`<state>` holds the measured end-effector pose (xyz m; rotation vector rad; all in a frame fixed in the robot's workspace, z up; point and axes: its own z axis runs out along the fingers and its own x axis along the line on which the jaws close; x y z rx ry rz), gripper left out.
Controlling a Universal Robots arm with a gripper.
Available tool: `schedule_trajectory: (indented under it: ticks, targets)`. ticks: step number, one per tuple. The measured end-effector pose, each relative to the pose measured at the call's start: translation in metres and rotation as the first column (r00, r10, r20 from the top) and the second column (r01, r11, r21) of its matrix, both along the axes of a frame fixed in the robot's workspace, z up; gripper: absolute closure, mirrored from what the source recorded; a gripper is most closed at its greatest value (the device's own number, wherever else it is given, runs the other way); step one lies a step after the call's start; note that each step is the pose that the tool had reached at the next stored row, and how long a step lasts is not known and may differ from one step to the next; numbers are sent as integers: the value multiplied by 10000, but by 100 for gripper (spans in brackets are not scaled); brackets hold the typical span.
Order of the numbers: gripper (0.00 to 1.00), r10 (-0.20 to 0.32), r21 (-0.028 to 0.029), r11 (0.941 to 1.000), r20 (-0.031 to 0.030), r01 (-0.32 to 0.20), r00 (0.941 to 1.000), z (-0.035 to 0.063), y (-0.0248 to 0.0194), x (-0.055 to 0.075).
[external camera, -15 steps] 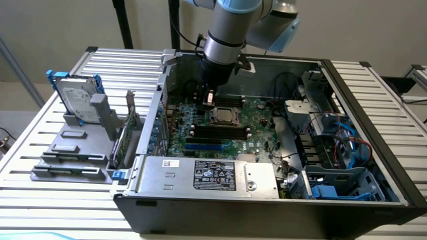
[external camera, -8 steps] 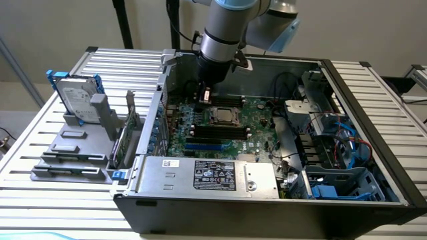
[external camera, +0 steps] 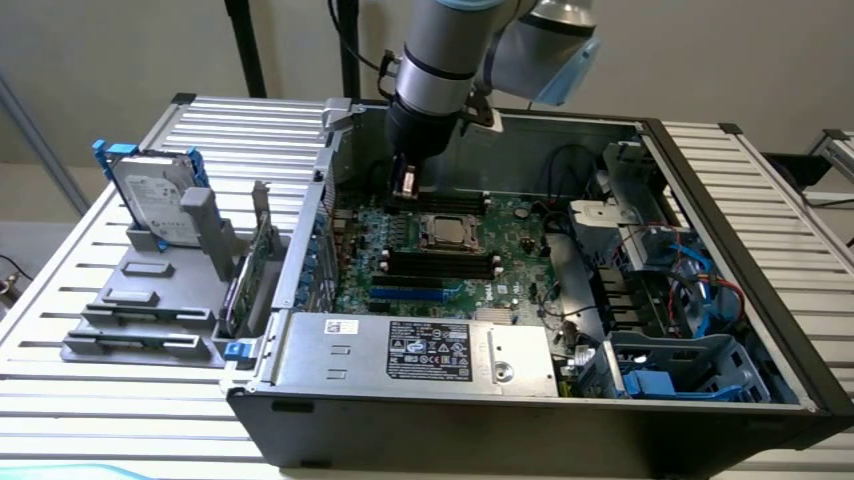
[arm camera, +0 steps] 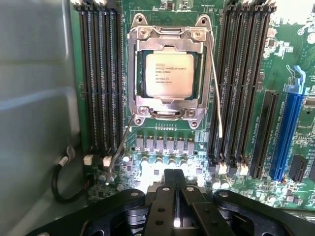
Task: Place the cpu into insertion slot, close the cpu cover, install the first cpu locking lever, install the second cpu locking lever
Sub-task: 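Install the first cpu locking lever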
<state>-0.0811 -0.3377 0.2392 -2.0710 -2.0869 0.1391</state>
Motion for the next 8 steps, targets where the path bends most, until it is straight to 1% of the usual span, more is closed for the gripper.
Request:
schedule_trajectory:
  ticks: [1, 3, 5, 8]
  targets:
    - [89, -62, 53, 10000, -15, 62, 10000, 5, 0, -1]
    - [89, -227, 117, 9997, -65, 228, 9997, 8, -1, -2]
    - [89, -418, 149, 9990, -114, 419, 9991, 9, -1, -4]
    - [89, -711, 177, 9973, -172, 714, 9973, 9, 0, -8]
